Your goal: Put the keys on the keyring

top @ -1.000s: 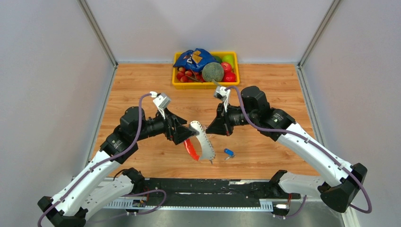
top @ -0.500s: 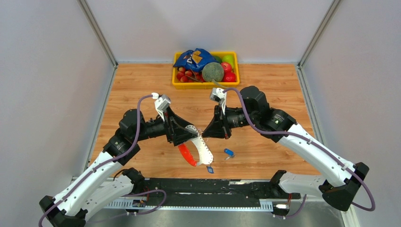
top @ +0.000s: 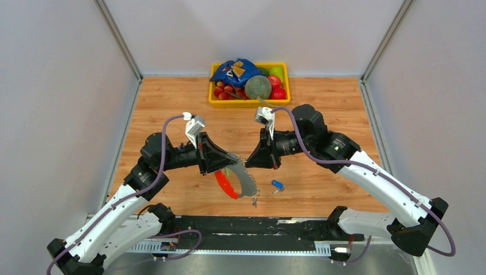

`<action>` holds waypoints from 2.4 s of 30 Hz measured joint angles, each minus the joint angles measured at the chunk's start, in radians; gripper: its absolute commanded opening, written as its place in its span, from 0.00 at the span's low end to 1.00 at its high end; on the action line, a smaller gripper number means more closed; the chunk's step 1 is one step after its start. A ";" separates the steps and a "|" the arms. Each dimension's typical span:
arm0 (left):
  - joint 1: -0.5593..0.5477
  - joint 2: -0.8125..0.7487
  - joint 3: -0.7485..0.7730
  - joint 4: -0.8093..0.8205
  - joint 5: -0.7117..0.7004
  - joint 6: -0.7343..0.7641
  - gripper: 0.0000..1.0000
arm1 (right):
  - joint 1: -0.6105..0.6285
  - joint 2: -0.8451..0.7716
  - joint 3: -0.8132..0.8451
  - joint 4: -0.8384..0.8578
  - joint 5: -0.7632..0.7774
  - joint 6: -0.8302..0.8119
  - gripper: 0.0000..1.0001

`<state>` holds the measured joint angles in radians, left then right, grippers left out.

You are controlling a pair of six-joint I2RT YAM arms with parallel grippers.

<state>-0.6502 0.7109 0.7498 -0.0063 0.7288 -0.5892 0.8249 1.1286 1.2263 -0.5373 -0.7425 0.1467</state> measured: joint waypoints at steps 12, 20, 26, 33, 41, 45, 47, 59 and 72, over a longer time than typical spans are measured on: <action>0.000 0.002 -0.001 0.051 0.051 -0.026 0.00 | 0.004 -0.058 0.000 -0.004 0.001 -0.033 0.40; 0.000 -0.002 0.024 0.029 0.076 -0.021 0.00 | 0.004 -0.125 0.004 -0.031 0.007 -0.082 0.46; 0.000 0.003 0.056 0.024 0.077 -0.021 0.00 | 0.004 -0.115 0.015 -0.072 0.008 -0.109 0.46; 0.000 0.036 0.079 0.030 0.071 -0.064 0.00 | 0.004 -0.092 0.050 -0.095 0.008 -0.120 0.43; 0.000 0.050 0.079 0.037 0.055 -0.109 0.00 | 0.013 -0.059 0.098 -0.092 0.009 -0.123 0.37; 0.000 0.049 0.079 0.042 0.053 -0.116 0.00 | 0.023 -0.042 0.105 -0.092 0.010 -0.123 0.33; 0.000 0.049 0.079 0.042 0.051 -0.117 0.00 | 0.029 -0.037 0.105 -0.092 0.011 -0.123 0.31; 0.000 0.035 0.079 0.040 0.047 -0.121 0.00 | 0.076 -0.028 0.122 -0.095 0.060 -0.123 0.13; 0.000 0.027 0.079 0.032 0.033 -0.124 0.22 | 0.109 -0.021 0.142 -0.110 0.132 -0.124 0.00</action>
<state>-0.6502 0.7376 0.8284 0.0261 0.7620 -0.7128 0.9344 1.1072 1.3685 -0.6472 -0.6102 0.0223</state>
